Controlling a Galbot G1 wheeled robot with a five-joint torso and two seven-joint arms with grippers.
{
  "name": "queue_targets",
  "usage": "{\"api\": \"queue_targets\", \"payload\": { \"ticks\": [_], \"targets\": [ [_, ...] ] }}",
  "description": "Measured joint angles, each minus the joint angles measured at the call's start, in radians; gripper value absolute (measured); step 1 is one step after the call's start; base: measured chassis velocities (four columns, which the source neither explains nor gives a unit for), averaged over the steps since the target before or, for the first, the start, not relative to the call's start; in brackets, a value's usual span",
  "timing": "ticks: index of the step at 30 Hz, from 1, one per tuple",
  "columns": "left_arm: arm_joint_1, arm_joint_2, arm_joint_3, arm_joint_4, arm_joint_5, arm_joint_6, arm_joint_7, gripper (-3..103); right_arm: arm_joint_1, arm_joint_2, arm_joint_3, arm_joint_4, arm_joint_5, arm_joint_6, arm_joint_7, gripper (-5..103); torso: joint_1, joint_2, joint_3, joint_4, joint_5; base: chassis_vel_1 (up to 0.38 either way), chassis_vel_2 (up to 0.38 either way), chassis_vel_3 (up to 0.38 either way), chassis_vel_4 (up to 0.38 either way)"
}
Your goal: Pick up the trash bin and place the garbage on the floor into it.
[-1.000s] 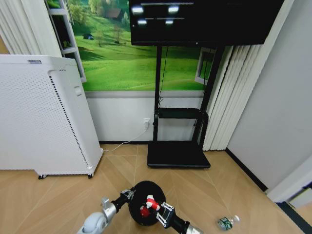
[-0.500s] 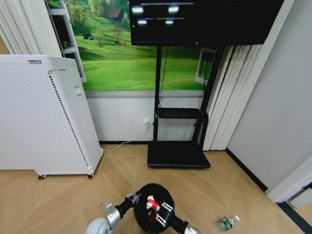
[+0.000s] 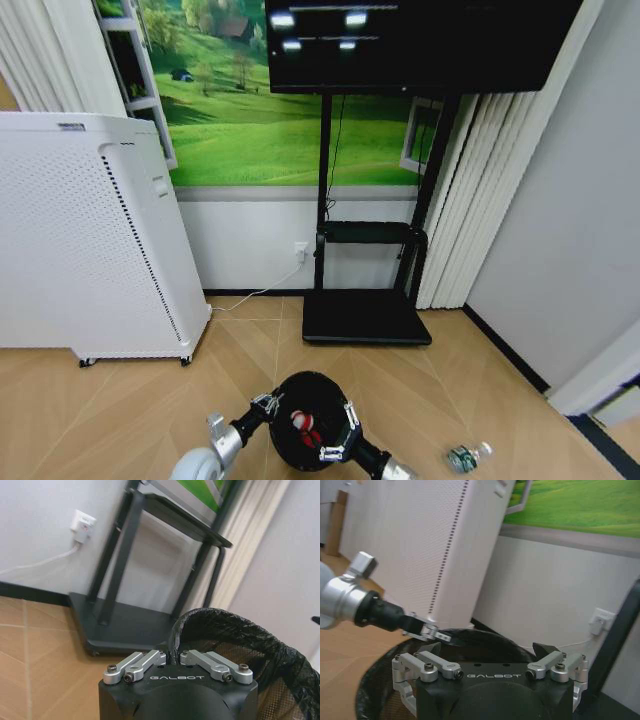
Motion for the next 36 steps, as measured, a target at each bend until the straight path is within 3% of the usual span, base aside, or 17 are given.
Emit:
{"api": "queue_targets", "payload": {
  "ticks": [8, 12, 14, 17, 27, 34, 36],
  "targets": [
    [-0.001, 0.023, -0.099, 0.000, -0.037, -0.001, -0.006, 7, 0.070, 0.024, 0.117, -0.101, 0.046, -0.034, 0.074, 100, 0.000, 0.000, 0.000, 0.0004, 0.0002, 0.000, 0.000, 0.000, 0.000],
    [0.017, 0.038, -0.134, -0.015, -0.051, -0.002, -0.005, 7, 0.087, 0.060, 0.196, -0.184, 0.055, -0.133, 0.199, 101, 0.000, 0.000, 0.000, 0.0003, 0.0003, 0.000, 0.000, 0.000, 0.000],
    [0.028, 0.038, -0.141, -0.020, -0.051, -0.002, -0.002, 7, 0.085, 0.065, 0.239, -0.232, 0.072, -0.219, 0.271, 94, 0.000, 0.000, 0.000, 0.0002, 0.0001, 0.000, 0.000, 0.000, 0.000],
    [0.032, 0.034, -0.141, -0.023, -0.049, -0.003, -0.001, 7, 0.086, 0.065, 0.265, -0.282, 0.076, -0.265, 0.290, 86, 0.000, 0.000, 0.000, 0.0002, -0.0001, 0.000, 0.000, 0.000, 0.000],
    [0.026, 0.023, -0.139, -0.020, -0.040, -0.017, 0.011, 7, 0.093, 0.044, 0.308, -0.472, 0.084, -0.386, 0.386, 82, 0.000, 0.000, 0.000, 0.0001, 0.0004, 0.000, 0.000, 0.000, 0.000],
    [0.007, 0.007, -0.129, -0.014, -0.034, -0.021, 0.019, 7, 0.065, 0.058, 0.333, -0.464, 0.224, -0.502, 0.483, 75, 0.000, 0.000, 0.000, 0.0001, 0.0002, 0.000, 0.000, 0.000, 0.000],
    [0.005, 0.004, -0.126, -0.009, -0.032, -0.024, 0.025, 7, 0.061, 0.051, 0.328, -0.456, 0.330, -0.550, 0.533, 74, 0.000, 0.000, 0.000, 0.0000, -0.0002, 0.000, 0.000, 0.000, 0.000]
  ]
}}
